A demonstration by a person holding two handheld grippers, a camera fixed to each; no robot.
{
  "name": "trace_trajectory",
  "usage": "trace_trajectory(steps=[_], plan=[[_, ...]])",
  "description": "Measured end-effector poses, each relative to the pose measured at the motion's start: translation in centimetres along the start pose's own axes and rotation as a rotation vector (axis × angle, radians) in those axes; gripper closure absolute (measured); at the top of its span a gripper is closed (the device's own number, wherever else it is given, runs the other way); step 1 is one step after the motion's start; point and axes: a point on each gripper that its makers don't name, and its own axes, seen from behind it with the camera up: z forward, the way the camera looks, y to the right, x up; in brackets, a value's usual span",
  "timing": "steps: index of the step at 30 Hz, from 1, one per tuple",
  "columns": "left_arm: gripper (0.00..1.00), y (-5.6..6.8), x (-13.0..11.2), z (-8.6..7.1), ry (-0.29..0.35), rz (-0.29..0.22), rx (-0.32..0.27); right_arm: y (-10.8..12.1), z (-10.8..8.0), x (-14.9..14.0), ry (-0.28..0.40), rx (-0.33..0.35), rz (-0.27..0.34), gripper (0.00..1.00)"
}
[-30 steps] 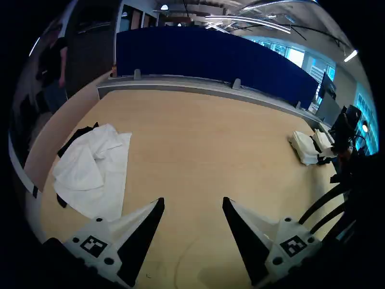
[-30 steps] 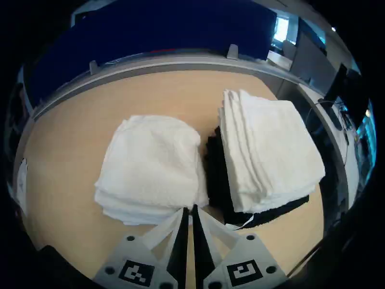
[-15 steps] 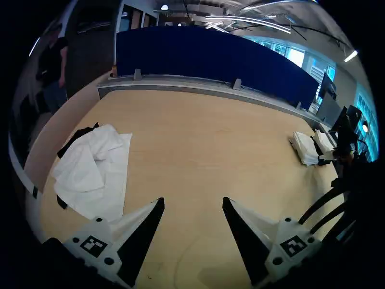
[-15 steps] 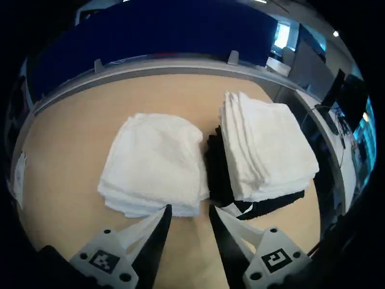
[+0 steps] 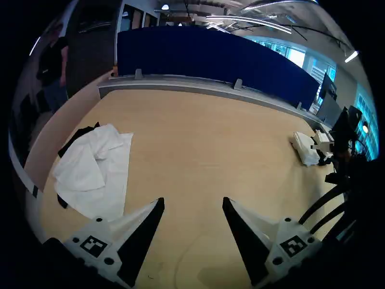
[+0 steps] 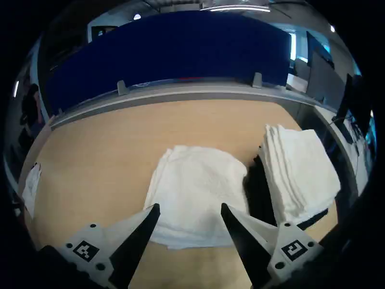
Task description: Fold towel
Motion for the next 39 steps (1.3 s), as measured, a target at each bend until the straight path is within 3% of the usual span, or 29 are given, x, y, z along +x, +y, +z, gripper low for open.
trace_trajectory(steps=[14,18,23,29,39], plan=[[0.11,0.1,-0.3,0.2,-0.010,0.011,0.001,-0.2,1.4,-4.7,-0.101,0.019,-0.088,0.01],[0.11,0.2,-0.3,0.3,-0.011,0.012,0.003,-0.5,1.0,-3.2,-0.067,0.024,-0.079,0.02],[0.10,0.2,-0.2,0.4,-0.009,0.003,0.006,-0.3,0.8,1.0,0.009,0.030,-0.059,0.02],[0.11,0.0,-0.3,0.4,-0.012,0.007,0.018,0.8,2.9,4.2,0.032,0.011,-0.076,0.02],[0.10,-0.1,-0.6,0.1,-0.016,0.010,0.037,1.7,6.7,3.5,-0.027,-0.003,-0.033,0.01]])
